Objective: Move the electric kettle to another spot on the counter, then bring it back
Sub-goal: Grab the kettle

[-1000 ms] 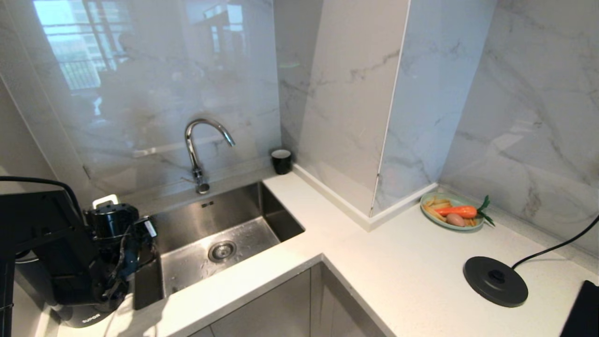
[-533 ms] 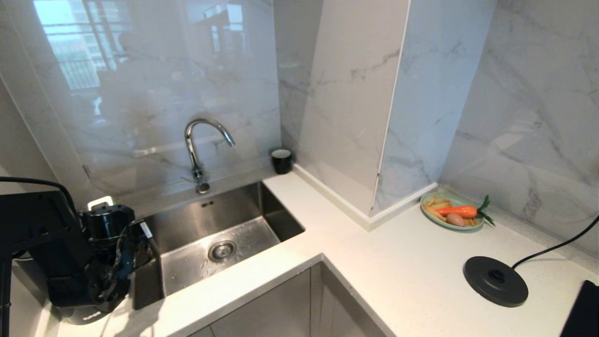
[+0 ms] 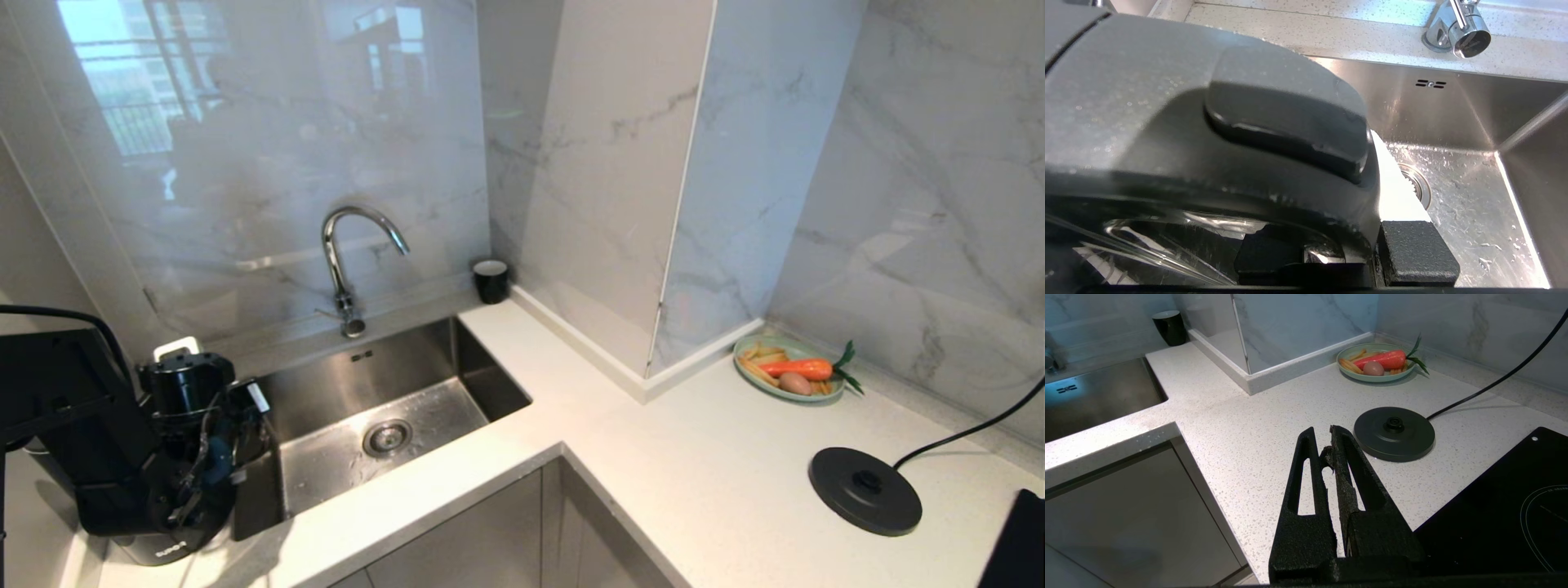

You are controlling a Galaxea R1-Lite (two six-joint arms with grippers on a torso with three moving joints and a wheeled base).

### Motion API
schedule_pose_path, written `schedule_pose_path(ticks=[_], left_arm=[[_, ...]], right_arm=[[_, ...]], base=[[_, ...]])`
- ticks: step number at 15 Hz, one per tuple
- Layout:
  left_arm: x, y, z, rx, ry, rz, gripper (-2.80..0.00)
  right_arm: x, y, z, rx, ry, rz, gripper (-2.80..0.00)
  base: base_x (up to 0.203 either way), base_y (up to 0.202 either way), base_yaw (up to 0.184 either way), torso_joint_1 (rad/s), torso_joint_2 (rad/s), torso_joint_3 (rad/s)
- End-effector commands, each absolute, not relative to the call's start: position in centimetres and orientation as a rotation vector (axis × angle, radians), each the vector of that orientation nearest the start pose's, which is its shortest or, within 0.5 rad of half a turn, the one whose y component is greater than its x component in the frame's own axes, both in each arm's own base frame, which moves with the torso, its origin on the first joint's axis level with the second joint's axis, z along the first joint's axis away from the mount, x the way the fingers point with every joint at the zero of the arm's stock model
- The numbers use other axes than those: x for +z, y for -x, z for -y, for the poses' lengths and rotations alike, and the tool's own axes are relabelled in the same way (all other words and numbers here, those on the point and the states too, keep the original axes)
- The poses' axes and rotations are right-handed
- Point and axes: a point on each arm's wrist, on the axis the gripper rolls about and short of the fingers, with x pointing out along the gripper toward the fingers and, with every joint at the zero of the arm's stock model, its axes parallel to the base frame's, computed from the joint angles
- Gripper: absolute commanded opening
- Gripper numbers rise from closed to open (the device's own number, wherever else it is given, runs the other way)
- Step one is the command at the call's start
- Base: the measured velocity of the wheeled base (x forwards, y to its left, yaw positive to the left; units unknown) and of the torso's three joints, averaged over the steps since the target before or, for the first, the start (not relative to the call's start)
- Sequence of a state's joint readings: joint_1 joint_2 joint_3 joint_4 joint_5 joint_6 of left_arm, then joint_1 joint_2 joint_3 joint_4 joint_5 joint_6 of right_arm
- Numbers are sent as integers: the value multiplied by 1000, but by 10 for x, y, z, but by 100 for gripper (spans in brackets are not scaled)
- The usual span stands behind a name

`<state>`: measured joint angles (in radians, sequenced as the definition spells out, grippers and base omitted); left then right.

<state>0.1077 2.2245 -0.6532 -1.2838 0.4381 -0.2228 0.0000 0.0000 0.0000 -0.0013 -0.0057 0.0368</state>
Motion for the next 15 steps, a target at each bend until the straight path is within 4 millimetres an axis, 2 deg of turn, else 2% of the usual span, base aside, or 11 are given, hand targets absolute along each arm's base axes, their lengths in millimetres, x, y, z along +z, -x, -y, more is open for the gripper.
schedule_pose_path(ticks=[1,15], left_arm=[[39,-351,-48,575,172,-207,-280],[48,-351,-45,557,128,-185,-280]], right_arm=[[76,23,0,-6,-37,0,-280],[76,23,0,-6,-37,0,-280]], base=[[0,0,0,0,0,0],[0,0,0,80,-174,-95]])
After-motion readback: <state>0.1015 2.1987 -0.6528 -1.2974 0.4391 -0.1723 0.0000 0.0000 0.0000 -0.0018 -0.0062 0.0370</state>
